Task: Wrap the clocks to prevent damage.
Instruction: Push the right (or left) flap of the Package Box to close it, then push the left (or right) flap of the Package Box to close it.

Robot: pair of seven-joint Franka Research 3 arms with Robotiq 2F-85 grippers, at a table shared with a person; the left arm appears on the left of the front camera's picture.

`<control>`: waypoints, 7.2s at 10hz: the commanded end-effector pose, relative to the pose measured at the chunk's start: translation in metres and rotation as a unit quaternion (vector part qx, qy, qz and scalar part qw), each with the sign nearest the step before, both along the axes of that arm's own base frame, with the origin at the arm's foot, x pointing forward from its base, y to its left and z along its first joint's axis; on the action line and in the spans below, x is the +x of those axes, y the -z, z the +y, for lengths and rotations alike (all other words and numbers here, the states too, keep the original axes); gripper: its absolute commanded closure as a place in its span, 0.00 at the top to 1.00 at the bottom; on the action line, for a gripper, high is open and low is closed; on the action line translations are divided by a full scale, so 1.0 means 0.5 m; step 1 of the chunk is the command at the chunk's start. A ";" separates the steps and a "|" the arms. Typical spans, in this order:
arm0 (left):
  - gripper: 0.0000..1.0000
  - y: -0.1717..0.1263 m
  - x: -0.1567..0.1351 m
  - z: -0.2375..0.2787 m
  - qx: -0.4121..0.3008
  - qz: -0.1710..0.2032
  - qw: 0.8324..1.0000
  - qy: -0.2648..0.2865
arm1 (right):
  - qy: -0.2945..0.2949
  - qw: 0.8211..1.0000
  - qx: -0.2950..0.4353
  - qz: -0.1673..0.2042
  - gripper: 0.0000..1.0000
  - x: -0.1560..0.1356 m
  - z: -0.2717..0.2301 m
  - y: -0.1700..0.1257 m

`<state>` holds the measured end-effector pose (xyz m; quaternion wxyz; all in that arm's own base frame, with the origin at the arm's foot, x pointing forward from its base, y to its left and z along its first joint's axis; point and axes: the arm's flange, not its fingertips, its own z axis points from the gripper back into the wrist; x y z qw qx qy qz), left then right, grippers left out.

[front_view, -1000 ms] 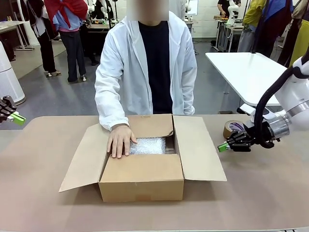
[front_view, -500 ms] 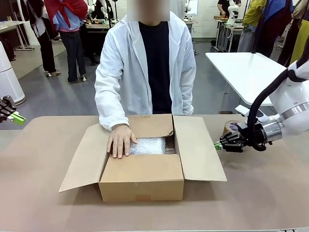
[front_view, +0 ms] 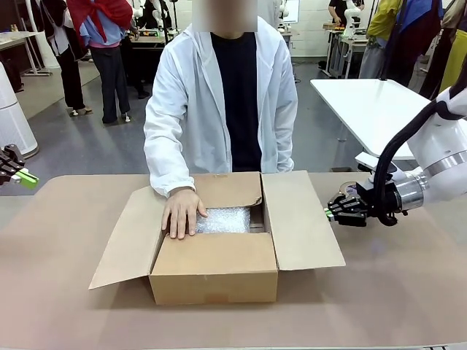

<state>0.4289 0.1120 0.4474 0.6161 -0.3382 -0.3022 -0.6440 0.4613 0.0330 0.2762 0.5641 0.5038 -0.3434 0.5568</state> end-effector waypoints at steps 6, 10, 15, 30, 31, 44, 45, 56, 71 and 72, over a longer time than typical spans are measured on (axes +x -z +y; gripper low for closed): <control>0.01 -0.004 -0.001 0.000 -0.007 -0.001 1.000 -0.001 | -0.039 0.996 0.003 -0.076 0.01 -0.050 0.099 -0.098; 0.01 -0.004 -0.001 0.000 -0.007 -0.001 1.000 -0.001 | -0.054 0.995 0.003 -0.085 0.01 -0.051 0.149 -0.116; 0.01 -0.004 -0.001 0.000 -0.007 -0.001 1.000 -0.001 | -0.056 0.996 -0.005 -0.072 0.01 -0.005 0.227 -0.108; 0.01 -0.004 -0.001 0.000 -0.007 -0.001 1.000 -0.001 | -0.039 0.997 -0.063 0.005 0.01 0.118 0.276 0.030; 0.01 -0.004 -0.001 0.000 -0.007 -0.001 1.000 -0.001 | -0.062 0.996 -0.058 -0.005 0.01 0.114 0.261 0.027; 0.01 -0.004 -0.001 0.000 -0.007 -0.001 1.000 -0.001 | -0.052 0.998 -0.024 0.000 0.01 0.091 0.293 -0.030; 0.01 -0.004 -0.001 0.000 -0.007 -0.001 1.000 -0.001 | -0.052 0.998 -0.024 0.000 0.01 0.091 0.293 -0.030; 0.01 0.123 0.123 -0.067 -0.043 0.027 0.998 0.024 | -0.052 0.998 -0.024 0.000 0.01 0.091 0.293 -0.030; 0.01 0.318 0.109 -0.248 -0.029 0.045 0.994 0.100 | -0.052 0.998 -0.024 0.000 0.01 0.091 0.293 -0.030; 0.01 0.320 0.105 -0.257 -0.032 0.048 0.993 0.105 | -0.052 0.998 -0.024 0.000 0.01 0.091 0.293 -0.030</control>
